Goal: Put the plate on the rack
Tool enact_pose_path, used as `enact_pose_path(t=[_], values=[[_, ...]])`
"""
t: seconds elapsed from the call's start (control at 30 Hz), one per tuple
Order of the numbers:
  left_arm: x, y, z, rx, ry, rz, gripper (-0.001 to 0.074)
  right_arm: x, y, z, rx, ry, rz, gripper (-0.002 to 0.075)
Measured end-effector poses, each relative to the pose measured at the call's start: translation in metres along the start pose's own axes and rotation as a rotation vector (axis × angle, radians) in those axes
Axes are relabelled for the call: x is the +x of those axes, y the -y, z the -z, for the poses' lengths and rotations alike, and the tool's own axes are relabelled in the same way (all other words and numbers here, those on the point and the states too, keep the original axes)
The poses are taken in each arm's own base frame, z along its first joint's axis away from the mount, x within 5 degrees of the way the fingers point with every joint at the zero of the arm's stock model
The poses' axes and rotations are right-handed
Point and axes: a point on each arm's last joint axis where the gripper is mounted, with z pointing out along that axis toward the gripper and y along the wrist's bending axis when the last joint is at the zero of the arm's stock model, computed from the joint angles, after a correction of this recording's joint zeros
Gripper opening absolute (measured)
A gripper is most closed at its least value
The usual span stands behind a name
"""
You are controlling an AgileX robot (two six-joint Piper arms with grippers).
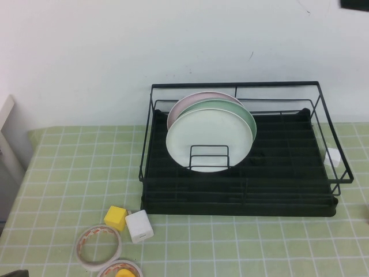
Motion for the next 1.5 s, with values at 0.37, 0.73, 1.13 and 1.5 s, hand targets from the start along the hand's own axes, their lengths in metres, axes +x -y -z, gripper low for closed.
enact_pose_path(t=[0.37, 0.73, 1.13, 1.5], values=[[0.001, 0.000, 0.000, -0.005, -0.010, 0.000, -0.0001, 0.030, -0.085, 0.054, 0.102, 0.051, 0.050, 0.0012], [0.001, 0.000, 0.000, -0.005, -0.010, 0.000, -0.0001, 0.047, -0.155, 0.094, -0.010, -0.034, 0.202, 0.0012], [0.001, 0.000, 0.000, -0.005, -0.010, 0.000, -0.0001, 0.108, -0.175, 0.107, 0.337, -0.072, 0.067, 0.0012], [0.001, 0.000, 0.000, -0.005, -0.010, 0.000, -0.0001, 0.197, -0.180, 0.091, 0.640, 0.074, -0.077, 0.0012]])
